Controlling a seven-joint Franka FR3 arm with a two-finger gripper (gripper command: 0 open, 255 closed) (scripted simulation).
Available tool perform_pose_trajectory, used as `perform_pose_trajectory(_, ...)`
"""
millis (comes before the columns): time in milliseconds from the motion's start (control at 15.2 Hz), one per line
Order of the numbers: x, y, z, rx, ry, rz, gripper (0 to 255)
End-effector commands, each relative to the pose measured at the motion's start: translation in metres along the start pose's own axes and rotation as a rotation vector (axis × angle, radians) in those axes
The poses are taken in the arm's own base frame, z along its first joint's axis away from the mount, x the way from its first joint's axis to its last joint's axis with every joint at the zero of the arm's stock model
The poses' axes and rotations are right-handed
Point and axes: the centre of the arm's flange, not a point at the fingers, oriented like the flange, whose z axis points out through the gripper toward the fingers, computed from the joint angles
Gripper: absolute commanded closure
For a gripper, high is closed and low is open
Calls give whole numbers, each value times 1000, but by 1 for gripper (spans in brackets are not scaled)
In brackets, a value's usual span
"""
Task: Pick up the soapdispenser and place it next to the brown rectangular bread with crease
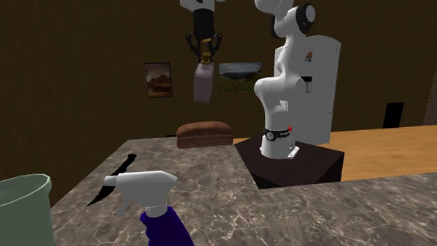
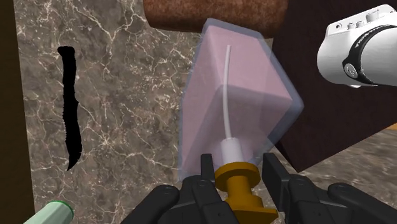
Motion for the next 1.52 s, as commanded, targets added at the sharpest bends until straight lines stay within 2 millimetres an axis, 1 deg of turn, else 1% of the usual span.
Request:
perform_pose_trajectory(0, 0, 0, 11, -1, 0, 0, 255)
perform_pose_trajectory(1452, 0, 0, 127, -1, 0, 0, 255)
